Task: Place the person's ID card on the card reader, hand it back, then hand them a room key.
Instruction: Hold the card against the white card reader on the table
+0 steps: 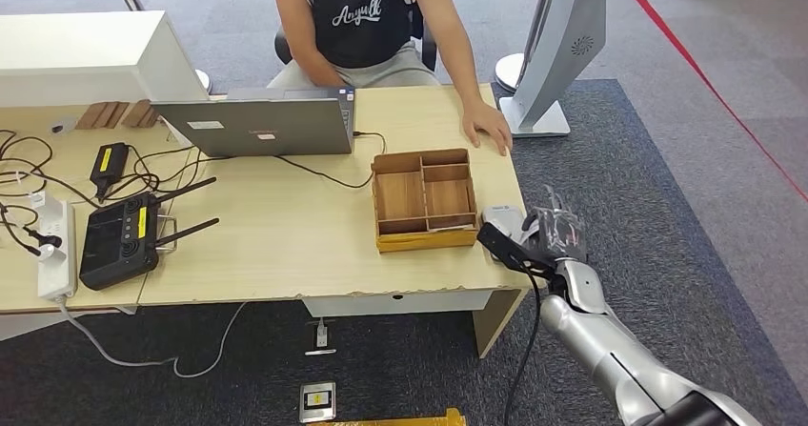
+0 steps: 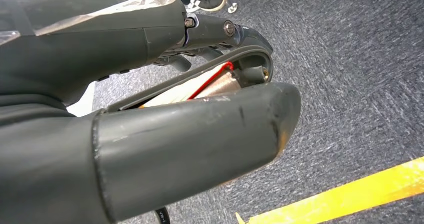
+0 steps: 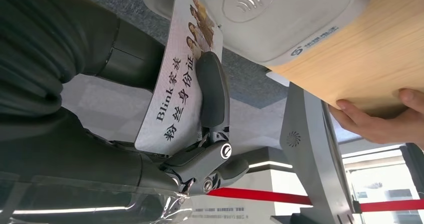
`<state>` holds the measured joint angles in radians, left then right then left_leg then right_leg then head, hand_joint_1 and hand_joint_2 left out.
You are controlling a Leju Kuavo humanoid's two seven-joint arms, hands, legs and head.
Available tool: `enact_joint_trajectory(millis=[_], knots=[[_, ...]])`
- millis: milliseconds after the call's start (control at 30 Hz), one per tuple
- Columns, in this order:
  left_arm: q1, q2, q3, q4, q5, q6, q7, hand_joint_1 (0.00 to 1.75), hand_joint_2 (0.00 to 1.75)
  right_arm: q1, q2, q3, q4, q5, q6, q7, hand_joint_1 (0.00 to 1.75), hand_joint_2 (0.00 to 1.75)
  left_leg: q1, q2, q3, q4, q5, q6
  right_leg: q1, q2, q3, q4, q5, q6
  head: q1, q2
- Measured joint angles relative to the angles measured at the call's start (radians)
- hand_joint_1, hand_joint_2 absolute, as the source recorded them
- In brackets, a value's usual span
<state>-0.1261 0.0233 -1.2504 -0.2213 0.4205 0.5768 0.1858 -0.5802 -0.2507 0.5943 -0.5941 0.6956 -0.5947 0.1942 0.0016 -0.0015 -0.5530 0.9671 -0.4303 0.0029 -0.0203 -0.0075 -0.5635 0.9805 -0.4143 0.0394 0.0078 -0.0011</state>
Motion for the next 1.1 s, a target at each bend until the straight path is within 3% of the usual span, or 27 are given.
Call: enact_joint_trajectory(millis=[1100], knots=[[0.0, 0.0, 0.0, 0.0, -0.014, -0.001, -0.005, 0.0, 0.0, -0.042, 0.013, -0.001, 0.027, -0.023, -0.009, -0.021, 1.75, 1.75, 0.0, 0.0, 0.002, 0.0, 0.0, 0.0, 0.0, 0.0, 0.002, 0.0, 0.0, 0.0, 0.0, 0.0]])
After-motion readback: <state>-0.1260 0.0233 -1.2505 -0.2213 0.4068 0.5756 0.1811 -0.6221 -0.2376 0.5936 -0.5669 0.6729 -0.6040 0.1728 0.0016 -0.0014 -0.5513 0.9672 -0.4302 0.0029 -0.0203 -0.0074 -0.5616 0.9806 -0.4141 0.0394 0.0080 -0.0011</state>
